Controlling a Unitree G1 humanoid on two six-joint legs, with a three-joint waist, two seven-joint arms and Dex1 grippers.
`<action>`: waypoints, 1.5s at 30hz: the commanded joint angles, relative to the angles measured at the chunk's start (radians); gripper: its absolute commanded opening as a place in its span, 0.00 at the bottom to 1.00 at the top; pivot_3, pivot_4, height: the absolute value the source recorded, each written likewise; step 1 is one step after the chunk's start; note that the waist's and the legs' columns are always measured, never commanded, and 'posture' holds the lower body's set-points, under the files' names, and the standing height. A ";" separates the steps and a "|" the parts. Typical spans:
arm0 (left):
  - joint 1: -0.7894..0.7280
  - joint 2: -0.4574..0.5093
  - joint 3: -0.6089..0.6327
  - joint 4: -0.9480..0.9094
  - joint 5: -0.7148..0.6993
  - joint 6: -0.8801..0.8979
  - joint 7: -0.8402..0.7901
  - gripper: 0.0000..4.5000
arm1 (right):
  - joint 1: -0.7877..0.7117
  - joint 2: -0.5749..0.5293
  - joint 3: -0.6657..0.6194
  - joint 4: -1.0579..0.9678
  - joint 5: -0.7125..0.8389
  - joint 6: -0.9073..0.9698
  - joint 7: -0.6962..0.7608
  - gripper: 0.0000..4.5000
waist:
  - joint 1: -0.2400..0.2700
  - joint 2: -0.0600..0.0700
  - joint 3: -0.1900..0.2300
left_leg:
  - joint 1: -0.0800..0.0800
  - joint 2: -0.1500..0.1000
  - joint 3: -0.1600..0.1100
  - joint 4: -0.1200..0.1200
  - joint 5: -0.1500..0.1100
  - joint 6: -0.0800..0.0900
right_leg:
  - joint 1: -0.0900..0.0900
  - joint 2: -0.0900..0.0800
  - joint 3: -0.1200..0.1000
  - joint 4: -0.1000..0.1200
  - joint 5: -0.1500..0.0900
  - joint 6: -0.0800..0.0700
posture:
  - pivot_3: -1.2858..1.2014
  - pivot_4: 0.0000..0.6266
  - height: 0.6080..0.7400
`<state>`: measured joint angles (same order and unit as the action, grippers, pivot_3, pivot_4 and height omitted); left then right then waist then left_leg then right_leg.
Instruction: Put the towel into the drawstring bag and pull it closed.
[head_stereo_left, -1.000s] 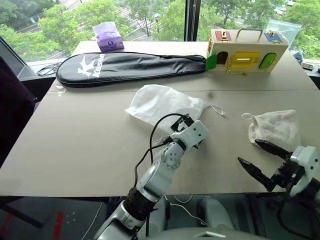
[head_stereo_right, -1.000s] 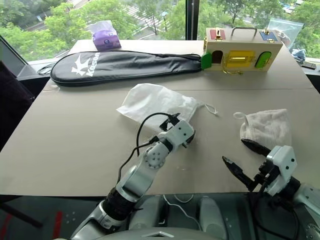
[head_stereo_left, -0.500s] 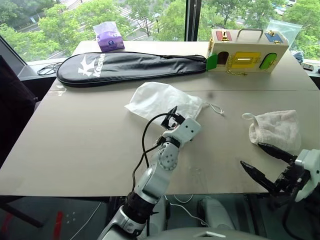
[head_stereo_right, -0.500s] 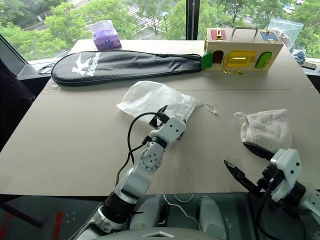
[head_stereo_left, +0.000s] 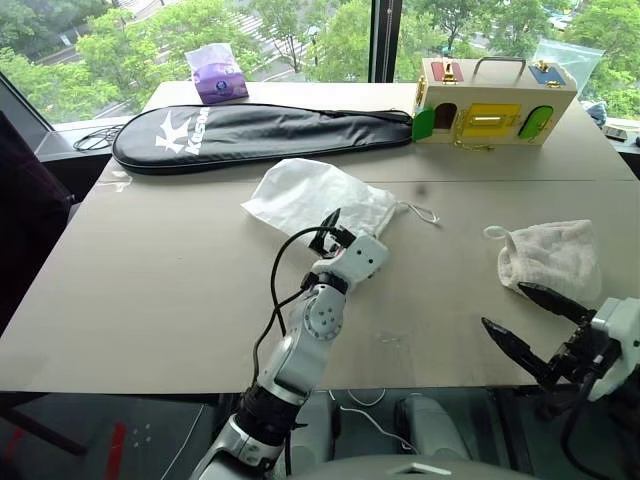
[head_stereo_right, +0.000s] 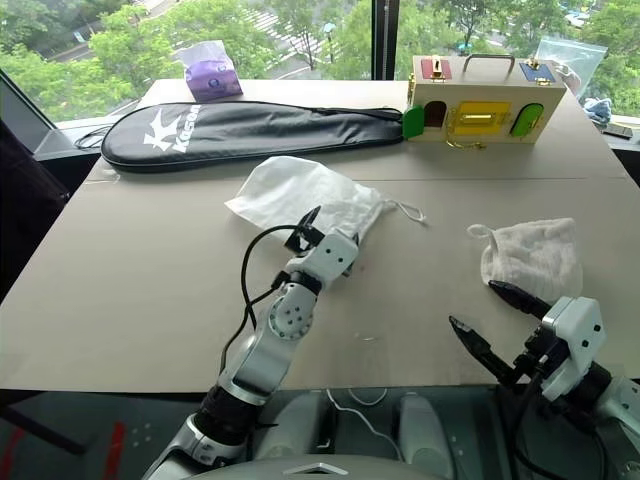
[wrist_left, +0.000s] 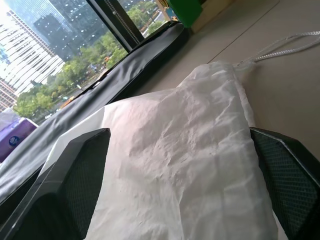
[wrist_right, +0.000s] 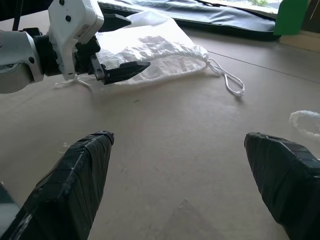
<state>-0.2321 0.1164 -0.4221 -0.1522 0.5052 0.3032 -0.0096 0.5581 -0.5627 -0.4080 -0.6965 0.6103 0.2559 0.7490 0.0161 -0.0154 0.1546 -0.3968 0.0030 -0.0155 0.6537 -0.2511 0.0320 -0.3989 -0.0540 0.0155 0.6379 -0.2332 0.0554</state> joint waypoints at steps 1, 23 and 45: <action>-0.004 -0.017 0.018 -0.020 -0.049 -0.014 -0.046 0.80 | -0.010 0.010 -0.004 -0.011 -0.004 -0.026 -0.005 1.00 | 0.000 0.000 0.000 | 0.000 0.000 0.000 0.000 0.000 0.000 | 0.000 0.000 0.000 0.000 0.000 0.000 | 0.52 0.24 1.00; -0.040 0.005 0.127 -0.090 -0.088 -0.093 -0.066 0.01 | -0.082 -0.057 0.011 0.084 -0.397 0.064 -0.264 1.00 | 0.001 0.000 0.000 | 0.000 -0.001 0.002 0.001 0.000 0.000 | -0.001 -0.001 0.002 0.003 0.000 -0.001 | 0.52 0.24 1.00; -0.064 0.038 0.200 -0.161 -0.148 -0.056 -0.160 0.01 | -0.701 -0.438 0.394 1.118 -0.937 -0.629 -0.179 1.00 | -0.027 -0.005 0.001 | 0.003 0.000 0.008 0.015 0.000 0.001 | 0.005 0.003 0.007 0.004 0.001 -0.001 | 0.52 0.24 1.00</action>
<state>-0.2935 0.1544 -0.2260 -0.2621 0.3650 0.2629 -0.1701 -0.1348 -0.9928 -0.0343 0.3503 -0.3305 -0.3736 0.5332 -0.0113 -0.0202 0.1558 -0.3926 0.0029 -0.0074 0.6689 -0.2509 0.0330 -0.3925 -0.0515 0.0231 0.6423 -0.2315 0.0550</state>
